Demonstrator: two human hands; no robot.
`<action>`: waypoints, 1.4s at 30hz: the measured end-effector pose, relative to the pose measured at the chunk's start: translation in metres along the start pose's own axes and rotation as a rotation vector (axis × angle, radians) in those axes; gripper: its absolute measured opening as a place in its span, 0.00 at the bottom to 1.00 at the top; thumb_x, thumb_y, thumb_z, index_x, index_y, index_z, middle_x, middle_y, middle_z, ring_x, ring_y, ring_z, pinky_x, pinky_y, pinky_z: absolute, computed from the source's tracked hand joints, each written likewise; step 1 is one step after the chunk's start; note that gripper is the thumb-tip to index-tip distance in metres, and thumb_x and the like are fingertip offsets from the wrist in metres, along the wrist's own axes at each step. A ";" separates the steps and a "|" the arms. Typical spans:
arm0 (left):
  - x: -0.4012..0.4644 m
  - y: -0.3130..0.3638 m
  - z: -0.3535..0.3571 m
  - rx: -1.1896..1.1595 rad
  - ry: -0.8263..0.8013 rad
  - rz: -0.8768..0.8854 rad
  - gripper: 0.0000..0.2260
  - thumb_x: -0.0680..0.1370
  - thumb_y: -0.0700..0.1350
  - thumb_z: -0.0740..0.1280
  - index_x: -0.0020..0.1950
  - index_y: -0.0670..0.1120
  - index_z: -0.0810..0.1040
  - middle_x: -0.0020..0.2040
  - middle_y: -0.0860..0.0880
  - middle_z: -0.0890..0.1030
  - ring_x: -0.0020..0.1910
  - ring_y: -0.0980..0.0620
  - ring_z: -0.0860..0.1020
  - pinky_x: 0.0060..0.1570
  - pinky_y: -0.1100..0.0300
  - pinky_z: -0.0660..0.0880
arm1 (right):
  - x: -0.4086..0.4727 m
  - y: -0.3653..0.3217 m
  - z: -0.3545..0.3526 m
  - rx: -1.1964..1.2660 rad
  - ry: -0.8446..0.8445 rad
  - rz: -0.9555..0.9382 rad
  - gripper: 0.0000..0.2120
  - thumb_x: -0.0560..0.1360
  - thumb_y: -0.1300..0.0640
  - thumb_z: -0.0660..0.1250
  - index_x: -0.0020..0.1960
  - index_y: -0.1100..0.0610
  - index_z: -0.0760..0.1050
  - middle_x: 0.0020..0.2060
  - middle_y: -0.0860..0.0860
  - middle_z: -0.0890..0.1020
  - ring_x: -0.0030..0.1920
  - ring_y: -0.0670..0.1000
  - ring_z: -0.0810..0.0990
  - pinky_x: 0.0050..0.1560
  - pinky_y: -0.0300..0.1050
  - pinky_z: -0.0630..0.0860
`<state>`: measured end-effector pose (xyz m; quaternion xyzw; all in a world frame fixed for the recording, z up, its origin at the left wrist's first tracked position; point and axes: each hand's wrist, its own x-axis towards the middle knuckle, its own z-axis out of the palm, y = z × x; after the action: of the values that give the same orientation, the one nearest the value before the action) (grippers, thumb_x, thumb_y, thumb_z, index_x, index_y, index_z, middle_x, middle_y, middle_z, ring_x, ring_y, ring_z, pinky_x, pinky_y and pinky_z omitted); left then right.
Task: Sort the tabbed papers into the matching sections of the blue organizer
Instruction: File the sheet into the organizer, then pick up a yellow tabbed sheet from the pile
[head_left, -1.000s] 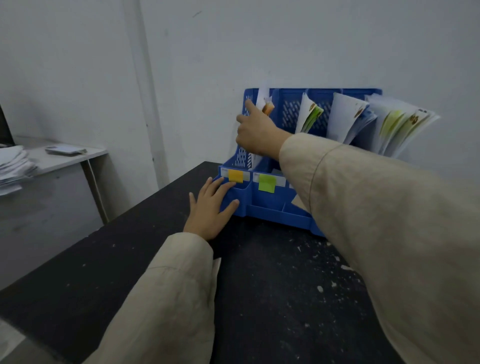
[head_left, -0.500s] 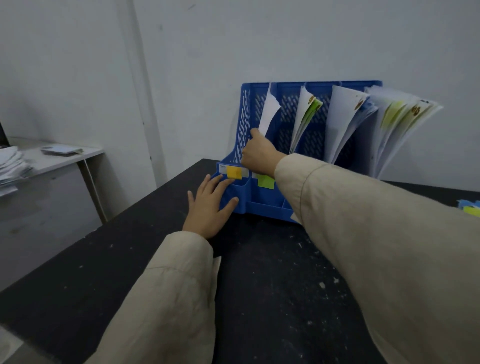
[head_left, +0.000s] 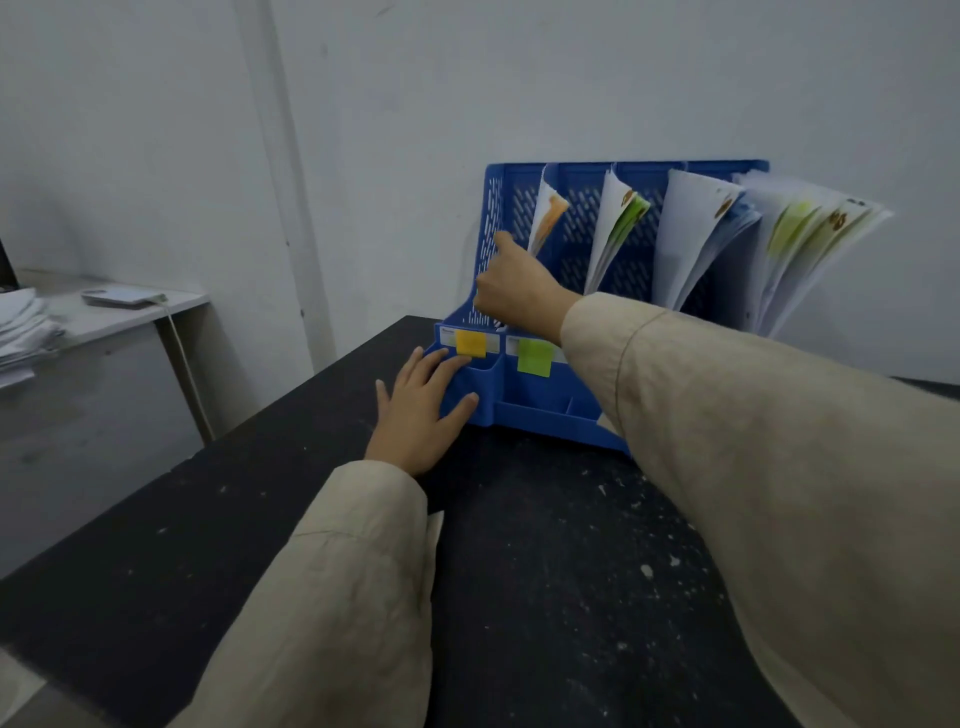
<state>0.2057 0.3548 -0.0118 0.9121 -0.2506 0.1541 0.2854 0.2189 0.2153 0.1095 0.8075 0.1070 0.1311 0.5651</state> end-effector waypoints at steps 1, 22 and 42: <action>0.000 0.000 0.000 0.002 0.001 0.000 0.21 0.80 0.54 0.58 0.74 0.56 0.61 0.76 0.54 0.56 0.76 0.52 0.46 0.70 0.36 0.41 | -0.001 0.000 0.002 0.033 -0.020 -0.003 0.07 0.78 0.64 0.61 0.45 0.57 0.75 0.42 0.50 0.80 0.47 0.54 0.80 0.62 0.55 0.67; 0.000 -0.003 0.002 0.020 0.016 0.012 0.22 0.80 0.54 0.58 0.74 0.56 0.61 0.77 0.54 0.56 0.76 0.51 0.46 0.70 0.35 0.42 | -0.013 -0.008 0.025 -0.108 0.239 0.091 0.09 0.77 0.57 0.64 0.55 0.53 0.79 0.50 0.49 0.80 0.61 0.56 0.73 0.70 0.67 0.55; -0.003 0.004 0.002 -0.014 0.015 -0.017 0.22 0.80 0.53 0.59 0.74 0.55 0.61 0.77 0.53 0.53 0.77 0.52 0.44 0.70 0.37 0.41 | -0.022 -0.007 0.032 0.017 0.238 0.100 0.16 0.79 0.55 0.61 0.66 0.55 0.72 0.63 0.53 0.75 0.70 0.60 0.64 0.70 0.70 0.50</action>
<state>0.2010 0.3518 -0.0131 0.9111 -0.2415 0.1568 0.2950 0.2089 0.1827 0.0909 0.7952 0.1341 0.2531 0.5345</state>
